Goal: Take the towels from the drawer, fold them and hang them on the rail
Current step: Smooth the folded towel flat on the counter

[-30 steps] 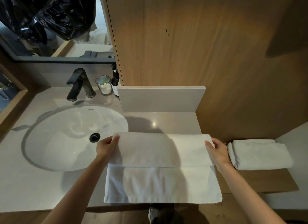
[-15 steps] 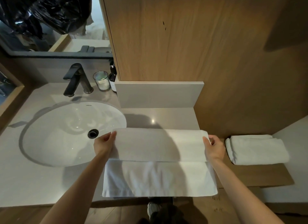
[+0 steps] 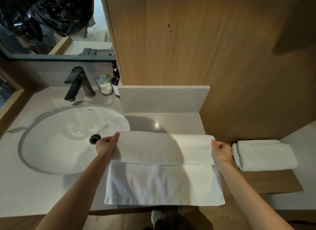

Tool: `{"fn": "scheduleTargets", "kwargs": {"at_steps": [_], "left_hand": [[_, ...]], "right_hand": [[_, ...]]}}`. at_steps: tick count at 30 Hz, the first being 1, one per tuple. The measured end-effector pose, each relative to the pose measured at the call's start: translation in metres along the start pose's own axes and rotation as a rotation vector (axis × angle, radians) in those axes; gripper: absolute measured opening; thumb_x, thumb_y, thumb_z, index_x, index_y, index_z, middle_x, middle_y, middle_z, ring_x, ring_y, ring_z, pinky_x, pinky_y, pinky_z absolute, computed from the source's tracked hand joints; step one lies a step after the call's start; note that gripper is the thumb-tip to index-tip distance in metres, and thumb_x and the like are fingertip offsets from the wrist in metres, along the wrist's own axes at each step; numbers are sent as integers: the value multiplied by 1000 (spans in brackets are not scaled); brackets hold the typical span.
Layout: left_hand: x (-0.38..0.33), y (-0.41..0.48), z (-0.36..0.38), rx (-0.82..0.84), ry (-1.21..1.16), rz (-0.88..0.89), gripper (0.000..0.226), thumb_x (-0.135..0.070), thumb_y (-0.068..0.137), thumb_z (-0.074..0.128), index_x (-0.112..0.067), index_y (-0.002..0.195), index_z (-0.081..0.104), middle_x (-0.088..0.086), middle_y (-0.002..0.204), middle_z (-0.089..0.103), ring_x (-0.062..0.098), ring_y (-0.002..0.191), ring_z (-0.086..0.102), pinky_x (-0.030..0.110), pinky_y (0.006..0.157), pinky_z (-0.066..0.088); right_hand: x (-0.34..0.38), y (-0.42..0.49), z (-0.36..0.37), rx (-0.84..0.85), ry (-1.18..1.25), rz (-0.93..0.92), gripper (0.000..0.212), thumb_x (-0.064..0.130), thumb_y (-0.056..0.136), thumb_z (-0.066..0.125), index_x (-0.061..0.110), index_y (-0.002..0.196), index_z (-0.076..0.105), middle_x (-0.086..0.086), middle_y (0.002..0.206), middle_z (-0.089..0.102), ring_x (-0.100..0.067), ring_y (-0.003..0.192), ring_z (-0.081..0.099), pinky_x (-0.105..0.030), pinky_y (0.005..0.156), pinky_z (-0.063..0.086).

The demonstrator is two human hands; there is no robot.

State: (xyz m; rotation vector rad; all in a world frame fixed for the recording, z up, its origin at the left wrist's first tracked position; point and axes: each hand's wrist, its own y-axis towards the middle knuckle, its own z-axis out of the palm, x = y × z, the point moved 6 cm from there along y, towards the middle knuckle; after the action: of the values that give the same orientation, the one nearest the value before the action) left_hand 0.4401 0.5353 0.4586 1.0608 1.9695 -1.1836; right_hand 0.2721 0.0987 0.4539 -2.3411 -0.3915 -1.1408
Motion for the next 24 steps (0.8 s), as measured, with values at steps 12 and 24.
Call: {"fn": "scheduleTargets", "kwargs": {"at_steps": [12,24], "left_hand": [[-7,-1,-2,-94,327,300,30,-35,93,58,-10,109,62,3,108,65,27,98,59,35,77,41],[-5,-112,145,259,1039,977,63,-48,94,33,-13,147,34,6,155,29,27,143,27,50,109,17]], "right_hand": [[31,-33,-4,-178,-559,-515,24,15,97,51,9,121,52,-14,106,59,-34,91,56,-42,72,48],[40,-135,143,300,-938,-1023,64,34,86,65,8,142,47,-13,151,39,-35,142,30,-53,113,10]]}}
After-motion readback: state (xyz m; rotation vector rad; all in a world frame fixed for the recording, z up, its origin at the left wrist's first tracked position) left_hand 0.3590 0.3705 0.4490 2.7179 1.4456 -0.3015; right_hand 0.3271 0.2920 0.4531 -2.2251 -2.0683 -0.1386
